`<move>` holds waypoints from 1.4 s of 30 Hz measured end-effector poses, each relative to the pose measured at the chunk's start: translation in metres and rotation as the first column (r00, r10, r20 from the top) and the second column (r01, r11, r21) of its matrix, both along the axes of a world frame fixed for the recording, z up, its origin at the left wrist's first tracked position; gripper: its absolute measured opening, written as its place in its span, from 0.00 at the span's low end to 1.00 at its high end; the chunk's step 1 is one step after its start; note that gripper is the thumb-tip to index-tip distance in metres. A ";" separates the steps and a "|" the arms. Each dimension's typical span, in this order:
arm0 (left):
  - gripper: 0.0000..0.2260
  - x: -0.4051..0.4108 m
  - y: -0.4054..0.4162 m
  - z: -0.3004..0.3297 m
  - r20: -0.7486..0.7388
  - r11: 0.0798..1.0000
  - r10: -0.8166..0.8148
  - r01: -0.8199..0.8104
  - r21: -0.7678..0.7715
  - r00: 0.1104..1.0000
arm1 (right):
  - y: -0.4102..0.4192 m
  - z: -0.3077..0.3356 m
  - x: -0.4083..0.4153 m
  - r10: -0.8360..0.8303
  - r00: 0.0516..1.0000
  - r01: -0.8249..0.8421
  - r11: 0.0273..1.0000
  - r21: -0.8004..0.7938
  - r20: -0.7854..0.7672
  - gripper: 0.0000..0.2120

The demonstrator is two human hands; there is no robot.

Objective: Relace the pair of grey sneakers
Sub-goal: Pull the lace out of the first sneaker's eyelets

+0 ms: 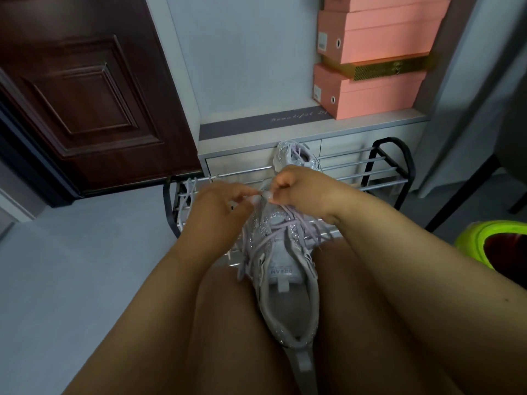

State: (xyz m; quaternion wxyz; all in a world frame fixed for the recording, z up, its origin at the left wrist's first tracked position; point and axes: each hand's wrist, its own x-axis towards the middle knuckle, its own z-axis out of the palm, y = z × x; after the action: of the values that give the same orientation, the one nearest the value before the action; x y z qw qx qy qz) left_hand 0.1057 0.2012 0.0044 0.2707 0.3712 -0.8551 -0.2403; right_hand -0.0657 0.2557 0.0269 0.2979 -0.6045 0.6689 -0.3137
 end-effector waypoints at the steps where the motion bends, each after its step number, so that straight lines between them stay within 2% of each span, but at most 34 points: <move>1: 0.07 -0.003 0.000 0.004 -0.015 0.998 -0.053 0.053 0.032 0.999 | -0.003 0.004 0.001 -0.036 0.998 0.037 0.999 -0.015 0.060 0.10; 4: 0.07 -0.011 0.003 0.012 -0.111 0.973 -0.139 0.157 0.172 0.984 | -0.013 0.027 -0.001 -0.147 0.902 0.211 0.971 -0.117 0.406 0.10; 6: 0.09 -0.019 0.003 0.016 -0.159 0.943 -0.168 0.205 0.261 0.973 | -0.019 0.045 -0.004 -0.135 0.859 0.254 0.950 -0.181 0.493 0.12; 10: 0.10 -0.033 -0.002 0.020 -0.274 0.883 -0.142 0.247 0.399 0.951 | -0.025 0.047 0.003 -0.070 0.894 0.162 0.971 -0.174 0.442 0.12; 12: 0.11 -0.036 -0.005 0.022 -0.383 0.835 -0.025 0.230 0.500 0.923 | -0.024 0.035 0.002 -0.078 0.870 0.172 0.974 -0.151 0.487 0.10; 14: 0.14 -0.035 -0.015 0.034 -0.502 0.786 0.139 0.214 0.580 0.853 | -0.019 0.021 -0.004 -0.068 0.878 0.143 0.982 -0.124 0.474 0.09; 16: 0.14 -0.035 -0.028 0.057 -0.630 0.746 0.256 0.265 0.611 0.733 | -0.013 0.008 -0.005 0.007 0.928 0.021 0.997 -0.072 0.373 0.08; 18: 0.13 -0.036 -0.040 0.082 -0.727 0.742 0.276 0.341 0.577 0.629 | -0.009 0.001 0.001 0.101 0.983 -0.097 0.995 -0.038 0.152 0.08; 19: 0.12 -0.038 -0.043 0.091 -0.757 0.747 0.262 0.370 0.552 0.598 | -0.009 0.001 0.005 0.119 0.989 -0.116 0.993 -0.038 0.088 0.09; 20: 0.12 -0.040 -0.045 0.095 -0.772 0.755 0.249 0.381 0.533 0.585 | -0.011 0.005 0.006 0.101 0.991 -0.097 0.994 -0.052 0.087 0.11; 22: 0.12 -0.044 -0.045 0.091 -0.731 0.764 0.250 0.335 0.552 0.635 | -0.017 0.016 0.003 -0.017 0.955 0.048 0.994 -0.096 0.296 0.15; 24: 0.11 -0.044 -0.040 0.075 -0.603 0.754 0.237 0.248 0.609 0.761 | -0.025 0.031 -0.007 -0.073 0.801 0.181 0.975 -0.125 0.594 0.16; 25: 0.11 -0.042 -0.036 0.062 -0.512 0.746 0.188 0.218 0.630 0.838 | -0.029 0.037 -0.010 -0.080 0.719 0.225 0.966 -0.123 0.690 0.16; 27: 0.12 -0.037 -0.023 0.037 -0.320 0.736 -0.028 0.236 0.634 0.947 | -0.034 0.041 -0.013 -0.093 0.624 0.264 0.960 -0.097 0.776 0.16; 29: 0.12 -0.036 -0.011 0.017 -0.214 0.747 -0.206 0.295 0.596 0.955 | -0.035 0.035 -0.011 -0.125 0.606 0.261 0.964 -0.048 0.786 0.16; 30: 0.12 -0.037 -0.009 0.012 -0.214 0.759 -0.216 0.302 0.577 0.953 | -0.034 0.029 -0.010 -0.143 0.604 0.258 0.966 -0.023 0.784 0.15; 32: 0.13 -0.038 -0.010 0.011 -0.289 0.763 -0.124 0.277 0.584 0.949 | -0.029 0.015 -0.012 -0.174 0.632 0.234 0.972 0.029 0.755 0.15; 34: 0.13 -0.037 -0.016 0.016 -0.398 0.727 0.026 0.256 0.637 0.917 | -0.018 0.003 -0.013 -0.136 0.719 0.105 0.991 0.088 0.682 0.17; 36: 0.14 -0.038 -0.024 0.024 -0.488 0.678 0.131 0.281 0.679 0.863 | -0.008 -0.003 -0.009 -0.016 0.798 -0.075 0.989 0.126 0.603 0.17; 37: 0.13 -0.039 -0.027 0.029 -0.519 0.659 0.159 0.302 0.689 0.840 | -0.004 -0.005 -0.005 0.034 0.851 -0.121 0.984 0.132 0.524 0.15; 39: 0.12 -0.042 -0.034 0.039 -0.592 0.625 0.216 0.356 0.695 0.776 | -0.001 -0.004 -0.001 0.075 0.971 -0.104 0.988 0.117 0.225 0.12; 40: 0.11 -0.042 -0.037 0.043 -0.630 0.611 0.251 0.384 0.692 0.735 | -0.001 -0.003 0.001 0.071 0.994 -0.078 0.993 0.091 0.084 0.12; 41: 0.11 -0.042 -0.040 0.045 -0.659 0.606 0.278 0.404 0.685 0.699 | -0.002 -0.001 0.000 0.059 0.998 -0.060 0.996 0.059 0.023 0.11; 42: 0.11 -0.041 -0.041 0.047 -0.676 0.608 0.292 0.414 0.678 0.677 | -0.002 0.001 -0.001 0.046 0.998 -0.048 0.998 0.038 0.052 0.11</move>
State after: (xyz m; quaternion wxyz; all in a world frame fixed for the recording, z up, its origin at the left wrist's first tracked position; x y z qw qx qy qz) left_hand 0.0648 0.1597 0.0509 0.3866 0.2886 -0.4858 -0.7289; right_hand -0.0669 0.2540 0.0274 0.3340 -0.6059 0.6527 -0.3088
